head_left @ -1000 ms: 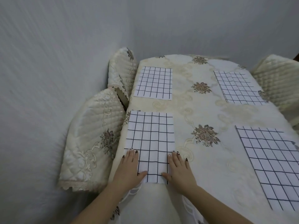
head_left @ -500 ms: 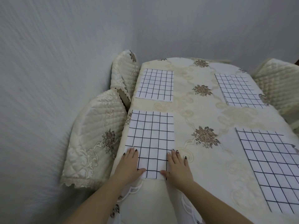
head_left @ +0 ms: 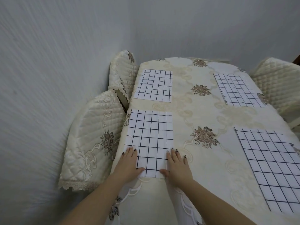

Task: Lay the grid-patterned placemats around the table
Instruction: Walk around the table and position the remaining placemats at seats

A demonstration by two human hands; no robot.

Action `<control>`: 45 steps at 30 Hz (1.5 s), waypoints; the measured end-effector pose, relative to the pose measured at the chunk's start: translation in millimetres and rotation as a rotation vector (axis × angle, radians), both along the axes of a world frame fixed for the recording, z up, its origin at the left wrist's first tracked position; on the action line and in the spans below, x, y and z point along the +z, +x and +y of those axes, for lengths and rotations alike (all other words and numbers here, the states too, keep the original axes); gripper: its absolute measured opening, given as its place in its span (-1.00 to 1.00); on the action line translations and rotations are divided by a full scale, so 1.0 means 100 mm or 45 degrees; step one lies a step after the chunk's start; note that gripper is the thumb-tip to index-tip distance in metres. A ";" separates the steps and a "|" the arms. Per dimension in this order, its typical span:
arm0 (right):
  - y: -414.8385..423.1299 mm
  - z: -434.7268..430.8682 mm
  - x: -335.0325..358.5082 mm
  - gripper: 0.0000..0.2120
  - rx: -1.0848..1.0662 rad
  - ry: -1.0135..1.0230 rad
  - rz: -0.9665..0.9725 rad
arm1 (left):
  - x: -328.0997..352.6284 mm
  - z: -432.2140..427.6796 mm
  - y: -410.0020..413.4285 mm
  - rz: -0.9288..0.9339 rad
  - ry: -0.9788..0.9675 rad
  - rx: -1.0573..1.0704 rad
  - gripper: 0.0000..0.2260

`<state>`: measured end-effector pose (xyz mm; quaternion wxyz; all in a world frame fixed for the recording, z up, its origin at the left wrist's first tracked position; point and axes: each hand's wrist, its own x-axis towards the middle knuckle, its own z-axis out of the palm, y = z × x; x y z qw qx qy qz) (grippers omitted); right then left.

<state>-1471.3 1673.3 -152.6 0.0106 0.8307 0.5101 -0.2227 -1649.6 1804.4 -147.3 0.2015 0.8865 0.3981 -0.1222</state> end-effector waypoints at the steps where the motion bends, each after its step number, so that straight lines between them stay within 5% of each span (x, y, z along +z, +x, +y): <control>1: 0.00 0.00 0.00 -0.24 0.003 0.000 -0.002 | -0.01 0.00 -0.01 0.000 0.002 0.002 -0.21; 10: -0.02 -0.02 0.04 -0.24 -0.030 0.006 0.037 | 0.05 -0.02 -0.02 -0.056 -0.032 0.056 -0.24; 14: 0.03 0.01 0.15 -0.28 -0.217 0.166 0.223 | 0.22 -0.03 0.02 -0.429 -0.177 0.359 -0.35; 21: -0.03 -0.16 0.62 -0.62 -1.001 0.837 1.069 | 0.69 -0.29 0.28 -1.117 -0.573 0.966 -0.70; 27: -0.01 -0.60 0.86 -0.81 -1.244 1.102 1.297 | 0.90 -0.72 0.32 -1.443 -0.805 1.188 -0.85; 45: -0.11 -1.56 0.94 -0.82 -1.461 1.232 1.243 | 1.03 -1.71 0.45 -1.355 -0.919 0.983 -0.85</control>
